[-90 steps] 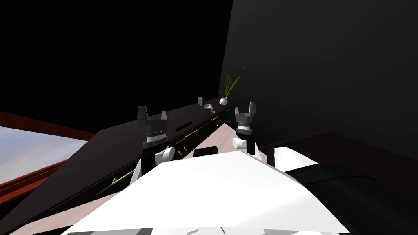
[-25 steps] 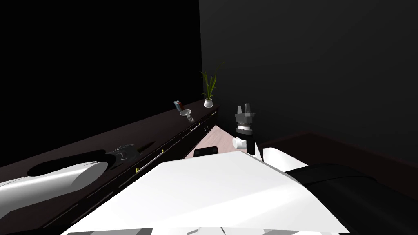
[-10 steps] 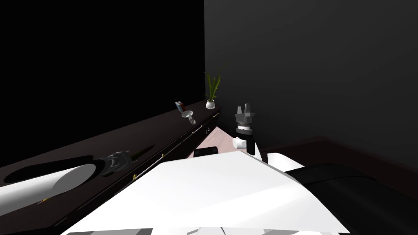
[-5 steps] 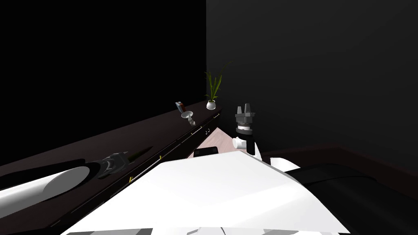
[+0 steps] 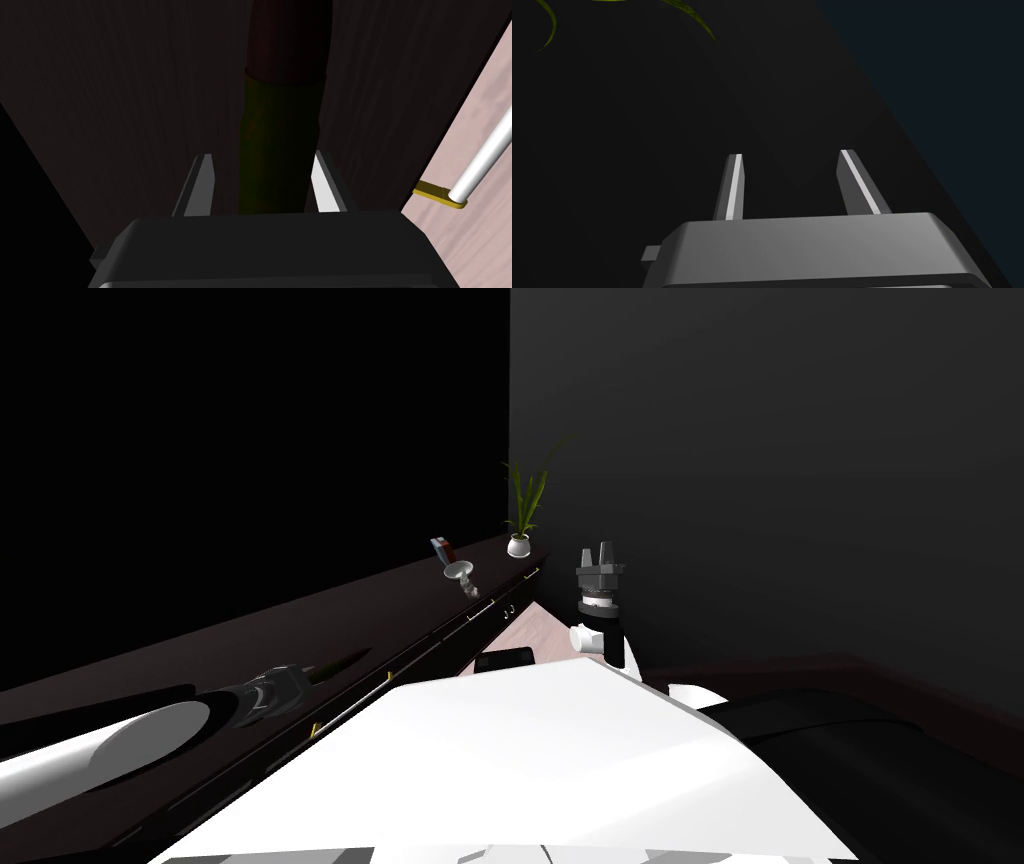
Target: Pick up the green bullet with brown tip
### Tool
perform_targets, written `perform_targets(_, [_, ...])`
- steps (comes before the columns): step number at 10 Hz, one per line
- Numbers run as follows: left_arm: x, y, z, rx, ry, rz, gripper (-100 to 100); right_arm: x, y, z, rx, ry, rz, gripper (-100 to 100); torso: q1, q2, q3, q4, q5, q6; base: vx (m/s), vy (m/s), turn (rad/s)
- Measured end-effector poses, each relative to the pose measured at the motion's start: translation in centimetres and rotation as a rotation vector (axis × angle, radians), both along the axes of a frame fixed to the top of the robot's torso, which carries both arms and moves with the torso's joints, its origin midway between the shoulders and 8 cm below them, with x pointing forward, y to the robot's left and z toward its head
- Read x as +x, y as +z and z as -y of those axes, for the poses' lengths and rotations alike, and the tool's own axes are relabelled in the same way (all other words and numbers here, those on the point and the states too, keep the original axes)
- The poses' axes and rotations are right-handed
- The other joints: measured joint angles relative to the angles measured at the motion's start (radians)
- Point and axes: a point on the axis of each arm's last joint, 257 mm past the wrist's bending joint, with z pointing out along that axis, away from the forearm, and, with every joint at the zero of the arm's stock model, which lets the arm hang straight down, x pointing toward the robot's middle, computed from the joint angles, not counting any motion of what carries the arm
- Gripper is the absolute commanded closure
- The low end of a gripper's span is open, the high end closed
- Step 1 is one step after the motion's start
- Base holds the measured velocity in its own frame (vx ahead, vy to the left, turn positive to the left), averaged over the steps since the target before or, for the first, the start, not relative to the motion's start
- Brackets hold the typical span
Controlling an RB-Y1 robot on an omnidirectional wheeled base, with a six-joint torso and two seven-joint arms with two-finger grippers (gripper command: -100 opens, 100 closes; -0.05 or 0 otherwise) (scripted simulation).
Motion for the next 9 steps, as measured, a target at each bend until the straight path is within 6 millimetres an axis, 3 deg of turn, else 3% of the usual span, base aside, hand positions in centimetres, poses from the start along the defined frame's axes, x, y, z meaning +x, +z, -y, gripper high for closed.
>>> perform_targets(3, [0.0,0.0,0.0,0.001,-0.001,0.001,100,0.0,0.0,0.0,0.000,0.000,0.000,0,0.001,0.001,0.000,0.000,0.001,0.000,0.000,0.000,0.000])
perform_targets(4, [0.0,0.0,0.0,0.001,-0.001,0.001,0,0.0,0.0,0.0,0.000,0.000,0.000,0,0.001,0.001,0.000,0.000,0.000,0.000,0.000,0.000,0.000])
perform_targets(5, [0.0,0.0,0.0,0.001,-0.001,0.000,100,0.0,0.0,0.0,0.000,0.000,0.000,0,0.000,0.001,0.000,0.000,0.000,0.000,-0.034,0.027,-0.105])
perform_targets(9, [0.5,0.5,1.2,0.002,0.014,-0.006,100,0.0,0.0,0.0,0.000,0.000,0.000,0,0.003,0.004,0.003,0.001,0.000,0.000,-0.062,0.049,-0.086])
